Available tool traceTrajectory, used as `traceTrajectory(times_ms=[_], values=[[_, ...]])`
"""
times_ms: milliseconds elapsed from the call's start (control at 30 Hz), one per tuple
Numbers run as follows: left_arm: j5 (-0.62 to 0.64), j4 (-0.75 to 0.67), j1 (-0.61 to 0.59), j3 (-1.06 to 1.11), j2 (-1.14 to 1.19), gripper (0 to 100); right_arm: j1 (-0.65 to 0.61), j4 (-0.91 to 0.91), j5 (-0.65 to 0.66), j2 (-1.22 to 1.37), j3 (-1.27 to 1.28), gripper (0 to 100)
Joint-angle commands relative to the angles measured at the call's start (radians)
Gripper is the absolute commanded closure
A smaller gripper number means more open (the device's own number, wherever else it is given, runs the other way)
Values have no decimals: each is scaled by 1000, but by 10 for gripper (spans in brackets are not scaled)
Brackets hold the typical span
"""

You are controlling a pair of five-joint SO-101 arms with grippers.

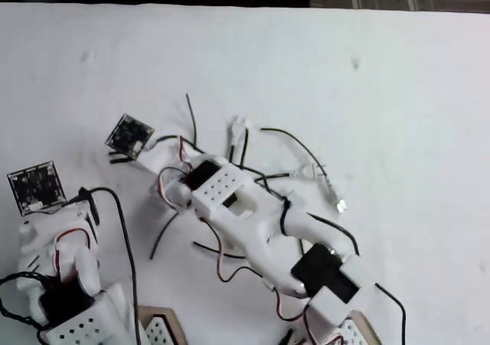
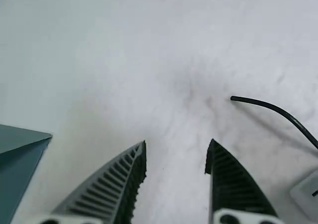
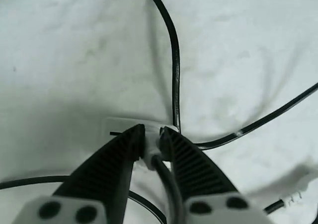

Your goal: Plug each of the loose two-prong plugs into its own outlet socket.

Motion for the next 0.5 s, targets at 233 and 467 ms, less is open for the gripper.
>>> traceTrajectory(times_ms=[233, 467], values=[[-5, -15, -8, -3, -7, 793, 16, 68, 23, 71, -9, 982], [-5, -15, -8, -2, -7, 793, 53, 150, 23, 73, -9, 982]])
